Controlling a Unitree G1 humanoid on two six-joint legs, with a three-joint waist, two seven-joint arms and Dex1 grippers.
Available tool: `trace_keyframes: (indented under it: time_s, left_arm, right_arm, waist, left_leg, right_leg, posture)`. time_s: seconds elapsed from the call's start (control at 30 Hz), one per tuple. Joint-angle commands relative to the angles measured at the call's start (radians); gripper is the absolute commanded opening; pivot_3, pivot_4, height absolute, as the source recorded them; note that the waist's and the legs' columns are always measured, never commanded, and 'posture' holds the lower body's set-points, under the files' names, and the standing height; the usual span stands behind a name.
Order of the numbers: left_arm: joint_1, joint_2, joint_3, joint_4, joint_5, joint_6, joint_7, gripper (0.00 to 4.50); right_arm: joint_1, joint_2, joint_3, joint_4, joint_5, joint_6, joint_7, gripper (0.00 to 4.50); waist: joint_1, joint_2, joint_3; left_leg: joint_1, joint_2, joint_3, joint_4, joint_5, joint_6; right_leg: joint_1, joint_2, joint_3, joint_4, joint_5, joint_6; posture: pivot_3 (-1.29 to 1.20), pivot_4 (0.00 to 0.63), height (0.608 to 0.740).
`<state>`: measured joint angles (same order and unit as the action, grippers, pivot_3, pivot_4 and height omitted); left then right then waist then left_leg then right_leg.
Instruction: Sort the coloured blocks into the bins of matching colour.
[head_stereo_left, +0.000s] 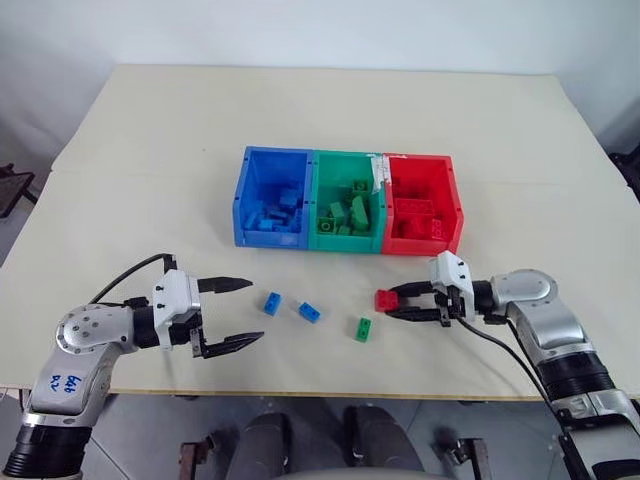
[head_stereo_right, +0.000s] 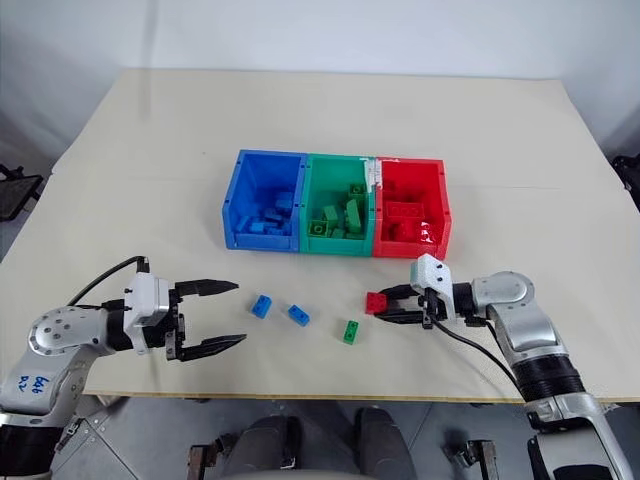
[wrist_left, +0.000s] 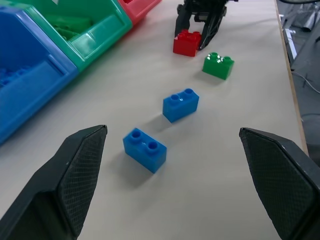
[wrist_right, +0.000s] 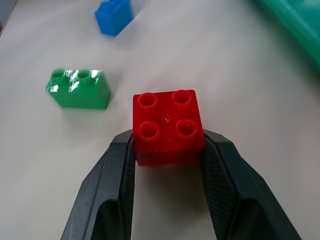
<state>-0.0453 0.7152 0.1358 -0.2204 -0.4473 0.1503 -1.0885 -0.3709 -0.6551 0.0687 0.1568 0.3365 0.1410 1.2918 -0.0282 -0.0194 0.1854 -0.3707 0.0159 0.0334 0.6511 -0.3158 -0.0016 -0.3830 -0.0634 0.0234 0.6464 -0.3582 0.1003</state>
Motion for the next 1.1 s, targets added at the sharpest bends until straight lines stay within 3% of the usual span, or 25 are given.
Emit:
trace_keyframes:
  time_s: [0.03,0.2,0.4,0.43,0.53,0.67,0.7,0.9,1.1]
  left_arm:
    - [-0.055,-0.026,-0.002,-0.039,-0.049,0.039,0.032,4.5]
    - [-0.148,-0.11,-0.009,-0.083,-0.097,0.149,0.157,4.5]
    - [-0.193,-0.146,-0.017,-0.114,-0.085,0.204,0.238,4.5]
    - [-0.195,-0.148,-0.014,-0.114,-0.084,0.207,0.245,4.5]
    - [-0.195,-0.147,-0.011,-0.114,-0.081,0.205,0.254,4.5]
    - [-0.164,-0.124,0.006,-0.119,-0.074,0.177,0.231,4.5]
    - [-0.152,-0.113,0.006,-0.111,-0.061,0.148,0.208,4.5]
    - [-0.092,-0.033,-0.005,0.018,-0.008,-0.014,0.036,4.5]
    - [-0.118,0.014,-0.053,0.159,0.052,-0.149,-0.101,4.5]
  right_arm:
    - [-0.037,-0.022,-0.148,-0.125,0.109,0.141,-0.129,1.46]
    - [-0.194,-0.013,-0.232,-0.031,0.073,0.206,-0.327,1.46]
    - [-0.343,-0.01,-0.184,0.181,-0.032,0.187,-0.412,1.46]
    - [-0.361,0.0,-0.185,0.209,-0.039,0.174,-0.424,2.2]
    - [-0.381,0.015,-0.185,0.238,-0.048,0.147,-0.425,3.0]
    - [-0.285,-0.027,-0.214,0.103,0.023,0.156,-0.31,4.31]
    - [-0.246,-0.043,-0.234,0.065,0.047,0.151,-0.278,4.42]
    - [0.065,-0.149,-0.344,-0.141,0.13,0.065,-0.091,4.42]
    - [0.337,-0.196,-0.479,-0.176,0.154,-0.012,-0.009,4.42]
  waist:
    - [0.0,0.0,0.0]
    - [-0.003,0.0,0.0]
    - [-0.002,0.0,0.0]
    - [-0.002,0.0,0.0]
    - [-0.003,0.0,0.0]
    - [-0.001,0.0,0.0]
    - [0.0,0.0,0.0]
    - [0.009,0.0,0.0]
    - [0.0,0.0,0.0]
  left_leg:
    - [0.0,0.0,0.0,0.0,0.0,0.0]
    - [0.0,0.0,0.0,0.001,0.0,0.0]
    - [-0.001,0.0,0.002,0.001,0.003,-0.004]
    - [-0.004,0.0,0.003,0.001,0.003,-0.004]
    - [-0.007,0.0,0.004,0.004,0.003,-0.004]
    - [-0.008,0.0,0.004,0.004,0.003,-0.004]
    - [-0.008,0.0,0.004,0.004,0.003,-0.004]
    - [-0.008,0.0,0.003,0.004,0.002,-0.003]
    - [-0.005,0.0,0.004,0.006,-0.001,0.002]
  right_leg:
    - [0.0,0.0,0.0,0.0,0.0,0.0]
    - [0.0,0.0,0.0,0.001,0.0,0.0]
    - [-0.004,0.001,0.0,0.006,0.0,0.0]
    - [-0.006,0.001,0.001,0.009,0.0,0.0]
    - [-0.01,0.001,0.002,0.011,0.0,0.0]
    - [-0.01,0.001,0.002,0.011,0.0,0.0]
    - [-0.01,0.001,0.002,0.011,0.0,0.0]
    - [-0.008,0.001,0.001,0.008,0.0,0.001]
    - [-0.007,0.001,0.002,0.007,0.0,0.001]
  posture:
    - [0.0,0.15,0.74]
    - [0.0,0.15,0.74]
    - [0.0,0.15,0.74]
    - [0.0,0.15,0.74]
    - [0.0,0.15,0.74]
    - [0.0,0.15,0.74]
    - [0.0,0.15,0.74]
    - [0.0,0.15,0.74]
    - [0.0,0.15,0.74]
